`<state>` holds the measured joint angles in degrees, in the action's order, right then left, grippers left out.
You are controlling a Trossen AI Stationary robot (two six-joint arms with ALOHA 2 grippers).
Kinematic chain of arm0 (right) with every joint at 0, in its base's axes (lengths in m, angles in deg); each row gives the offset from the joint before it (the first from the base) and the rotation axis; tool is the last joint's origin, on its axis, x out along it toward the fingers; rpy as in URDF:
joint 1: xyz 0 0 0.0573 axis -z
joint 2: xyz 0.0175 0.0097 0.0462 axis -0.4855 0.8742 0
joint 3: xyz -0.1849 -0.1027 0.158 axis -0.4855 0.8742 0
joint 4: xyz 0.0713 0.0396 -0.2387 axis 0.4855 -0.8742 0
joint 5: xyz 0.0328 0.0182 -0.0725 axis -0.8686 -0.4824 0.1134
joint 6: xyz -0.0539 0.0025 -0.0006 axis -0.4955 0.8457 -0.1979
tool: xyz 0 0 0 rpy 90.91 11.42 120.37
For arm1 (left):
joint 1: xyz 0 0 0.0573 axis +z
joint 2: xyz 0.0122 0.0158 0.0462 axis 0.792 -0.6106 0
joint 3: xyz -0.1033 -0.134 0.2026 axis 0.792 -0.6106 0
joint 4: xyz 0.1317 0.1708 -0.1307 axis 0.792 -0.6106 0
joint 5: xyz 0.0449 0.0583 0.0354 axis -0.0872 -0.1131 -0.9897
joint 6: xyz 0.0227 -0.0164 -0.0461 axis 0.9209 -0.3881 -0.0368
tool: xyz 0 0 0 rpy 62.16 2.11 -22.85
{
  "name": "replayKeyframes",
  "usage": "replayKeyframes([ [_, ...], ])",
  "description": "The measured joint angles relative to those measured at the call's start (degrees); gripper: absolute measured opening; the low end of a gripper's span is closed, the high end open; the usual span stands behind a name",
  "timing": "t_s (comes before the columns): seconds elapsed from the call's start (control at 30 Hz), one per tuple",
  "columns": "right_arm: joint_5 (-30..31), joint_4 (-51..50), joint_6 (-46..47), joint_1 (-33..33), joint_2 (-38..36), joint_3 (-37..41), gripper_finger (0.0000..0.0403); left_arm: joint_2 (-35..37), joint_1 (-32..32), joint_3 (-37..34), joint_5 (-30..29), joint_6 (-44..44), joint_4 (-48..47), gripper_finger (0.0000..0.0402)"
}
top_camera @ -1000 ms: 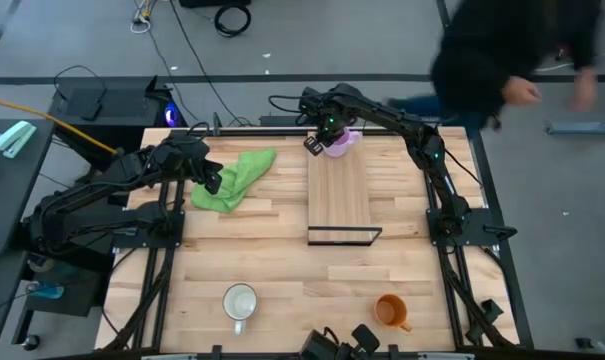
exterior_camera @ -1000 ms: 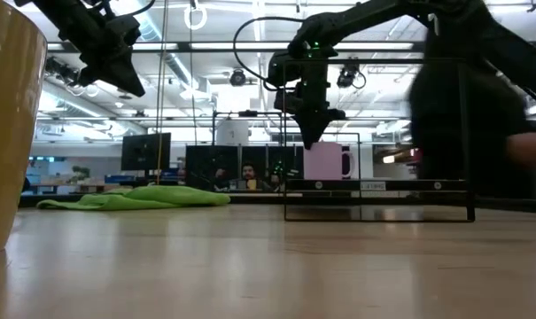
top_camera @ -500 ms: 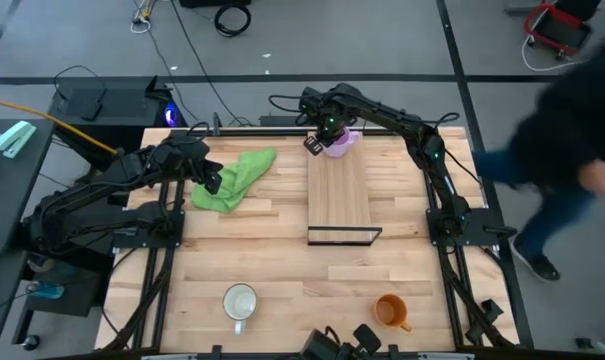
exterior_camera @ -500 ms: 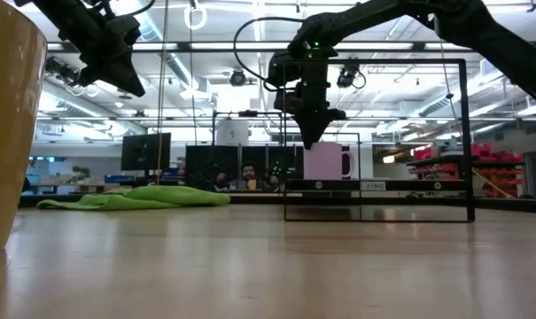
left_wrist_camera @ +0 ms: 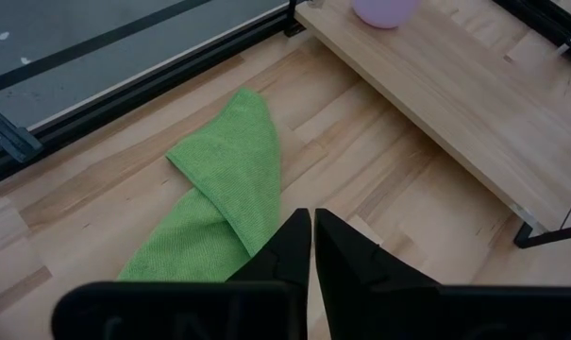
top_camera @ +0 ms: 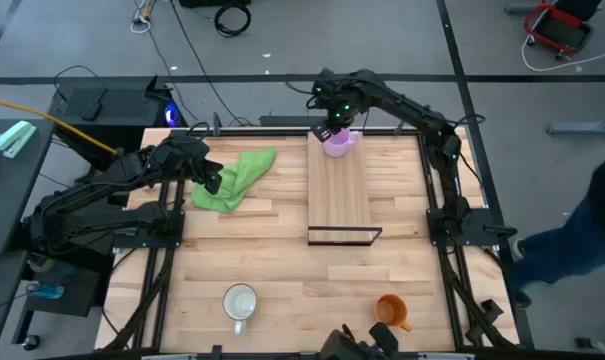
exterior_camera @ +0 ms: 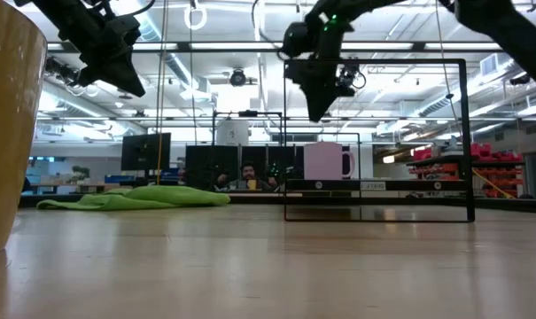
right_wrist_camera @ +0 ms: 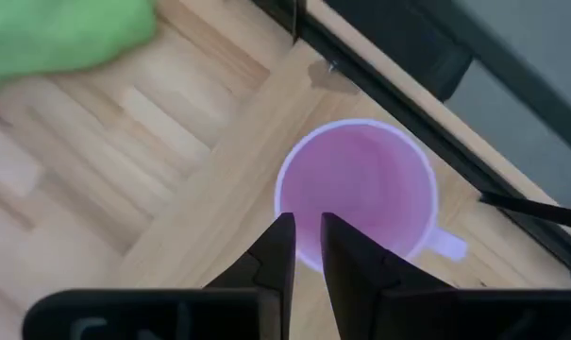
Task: Stack small to large cups/mugs on shelf
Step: Move the shelf to the center of the table
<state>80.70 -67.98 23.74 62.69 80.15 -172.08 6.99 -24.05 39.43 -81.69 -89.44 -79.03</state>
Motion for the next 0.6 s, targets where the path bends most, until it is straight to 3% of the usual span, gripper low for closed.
replayKeyframes([
  [0.2, 2.3, 4.7, 0.2, 4.2, -3.9, -0.1, 0.0056, 0.0, 0.0, 0.0, 0.0, -0.3, 0.0, 0.0034],
  [0.4, -0.8, 6.9, 1.4, 11.7, -2.2, 0.0, 0.0008, 0.0, 0.0, 0.0, -0.2, -2.9, 0.0, 0.0029],
  [0.6, -1.2, 5.0, 2.9, 16.7, -1.0, 0.0, 0.0004, 0.0, 0.0, 0.0, -0.2, -4.5, 0.0, 0.0024],
])
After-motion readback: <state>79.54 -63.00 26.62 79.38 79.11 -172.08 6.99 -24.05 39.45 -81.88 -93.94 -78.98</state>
